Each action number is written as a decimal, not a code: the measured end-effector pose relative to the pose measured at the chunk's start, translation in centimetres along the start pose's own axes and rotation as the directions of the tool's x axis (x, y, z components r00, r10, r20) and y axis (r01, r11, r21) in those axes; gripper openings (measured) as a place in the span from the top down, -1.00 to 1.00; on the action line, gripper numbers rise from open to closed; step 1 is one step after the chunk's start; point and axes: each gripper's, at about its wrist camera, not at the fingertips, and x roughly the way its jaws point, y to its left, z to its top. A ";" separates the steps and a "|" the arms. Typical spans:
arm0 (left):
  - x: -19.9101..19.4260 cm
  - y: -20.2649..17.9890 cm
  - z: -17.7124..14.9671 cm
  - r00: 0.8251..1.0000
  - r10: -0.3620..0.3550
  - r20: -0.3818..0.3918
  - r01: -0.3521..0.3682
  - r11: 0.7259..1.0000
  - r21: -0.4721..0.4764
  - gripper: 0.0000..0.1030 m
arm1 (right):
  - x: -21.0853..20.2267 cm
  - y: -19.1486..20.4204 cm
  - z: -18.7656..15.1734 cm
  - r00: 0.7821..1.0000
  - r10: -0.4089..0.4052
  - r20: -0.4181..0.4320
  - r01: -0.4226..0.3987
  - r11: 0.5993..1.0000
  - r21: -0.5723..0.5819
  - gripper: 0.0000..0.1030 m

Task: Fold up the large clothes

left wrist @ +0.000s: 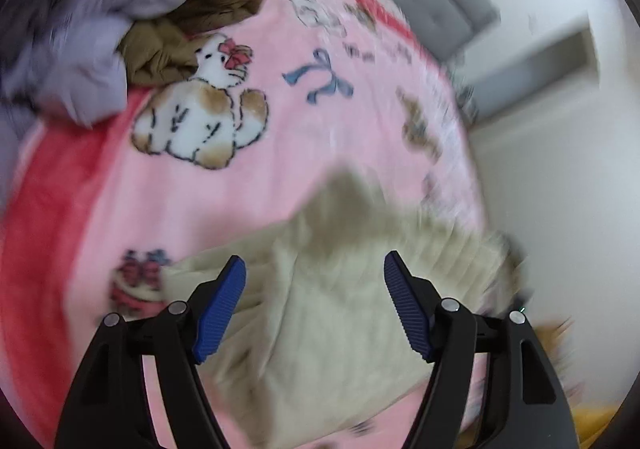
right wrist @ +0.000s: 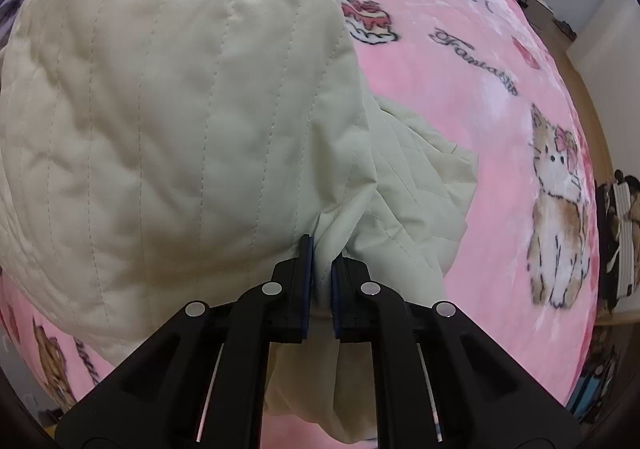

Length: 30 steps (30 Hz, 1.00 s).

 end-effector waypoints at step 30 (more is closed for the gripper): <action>7.0 -0.1 -10.0 0.899 0.438 -0.025 -0.438 0.899 0.013 0.65 | -5.8 -5.6 -1.7 0.957 0.133 0.257 -0.166 0.980 0.110 0.16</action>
